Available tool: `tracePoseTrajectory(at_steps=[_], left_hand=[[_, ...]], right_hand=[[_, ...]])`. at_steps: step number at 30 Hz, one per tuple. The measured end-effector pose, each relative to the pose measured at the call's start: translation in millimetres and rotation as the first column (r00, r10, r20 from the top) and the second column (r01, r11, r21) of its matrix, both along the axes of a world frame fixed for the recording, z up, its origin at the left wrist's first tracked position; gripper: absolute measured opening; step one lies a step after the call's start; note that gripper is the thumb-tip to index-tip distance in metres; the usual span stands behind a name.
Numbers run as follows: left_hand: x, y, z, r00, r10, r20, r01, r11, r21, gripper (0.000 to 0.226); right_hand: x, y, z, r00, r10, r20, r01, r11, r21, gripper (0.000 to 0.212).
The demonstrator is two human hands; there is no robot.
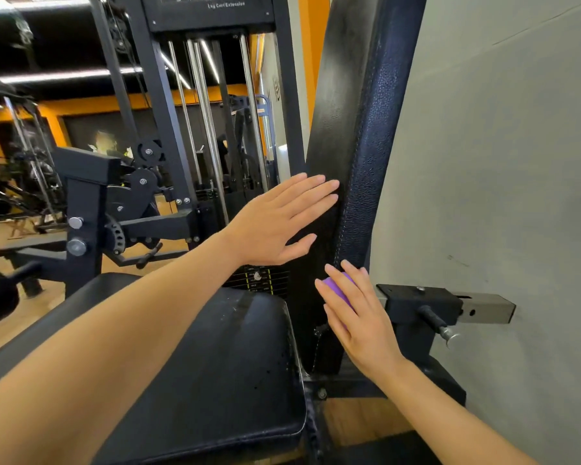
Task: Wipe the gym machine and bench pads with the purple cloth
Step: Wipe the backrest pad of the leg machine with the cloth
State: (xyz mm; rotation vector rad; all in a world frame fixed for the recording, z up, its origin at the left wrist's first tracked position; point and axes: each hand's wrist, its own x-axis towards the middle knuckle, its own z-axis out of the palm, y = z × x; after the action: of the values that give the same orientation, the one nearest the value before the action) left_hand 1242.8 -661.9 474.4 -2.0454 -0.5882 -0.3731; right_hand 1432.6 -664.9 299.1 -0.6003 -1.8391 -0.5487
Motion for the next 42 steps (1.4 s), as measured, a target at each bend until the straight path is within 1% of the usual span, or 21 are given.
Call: tracePoseTrajectory(at_steps=[5,8,10,13,15,18,21,24,27,30,34,36,42], left_hand=[[-16,-10,-12,0.995,0.096,-0.007,-0.096,0.987,-0.125,0.058],[-22,-19,-10,0.986,0.169,-0.007,-0.167,0.965,-0.202,0.056],[-24,-27,-4,0.981,0.192,0.008,-0.184,0.951,-0.249,0.053],[-28,-41,15,0.972,0.222,0.071,-0.188,0.926,-0.328,0.048],[-30,-53,31,0.959,0.269,0.091,-0.214,0.895,-0.391,0.048],[-34,-72,57,0.937,0.333,0.106,-0.250,0.851,-0.463,0.047],[-37,-98,82,0.906,0.397,0.144,-0.273,0.810,-0.518,0.045],[-37,-128,112,0.861,0.480,0.169,-0.315,0.763,-0.564,0.044],[-40,-161,142,0.803,0.570,0.175,-0.372,0.708,-0.600,0.042],[-48,-193,163,0.750,0.642,0.161,-0.443,0.667,-0.599,0.042],[-69,-234,173,0.669,0.737,0.100,-0.568,0.593,-0.570,0.043],[-80,-255,175,0.629,0.772,0.085,-0.606,0.556,-0.569,0.044],[-100,-319,183,0.497,0.864,0.079,-0.708,0.456,-0.540,0.043]], right_hand=[[7,-7,29,0.995,0.015,0.099,-0.015,1.000,0.001,0.043],[11,-11,51,0.983,0.014,0.184,-0.006,0.999,-0.046,0.041],[13,-14,69,0.966,0.007,0.260,0.012,0.997,-0.072,0.037],[18,-20,100,0.934,0.009,0.356,0.036,0.992,-0.118,0.036],[21,-24,124,0.916,0.039,0.399,0.025,0.988,-0.155,0.039],[21,-29,168,0.904,0.104,0.414,-0.015,0.977,-0.213,0.043],[16,-33,216,0.892,0.150,0.427,-0.052,0.971,-0.233,0.039],[7,-38,264,0.867,0.204,0.455,-0.100,0.965,-0.242,0.037],[-4,-41,302,0.832,0.325,0.450,-0.189,0.928,-0.321,0.038],[-23,-46,328,0.774,0.429,0.465,-0.272,0.889,-0.368,0.039],[-61,-57,346,0.703,0.522,0.483,-0.397,0.852,-0.342,0.034],[-81,-66,348,0.671,0.569,0.475,-0.451,0.822,-0.348,0.035],[-145,-103,348,0.541,0.710,0.450,-0.628,0.697,-0.346,0.036]])
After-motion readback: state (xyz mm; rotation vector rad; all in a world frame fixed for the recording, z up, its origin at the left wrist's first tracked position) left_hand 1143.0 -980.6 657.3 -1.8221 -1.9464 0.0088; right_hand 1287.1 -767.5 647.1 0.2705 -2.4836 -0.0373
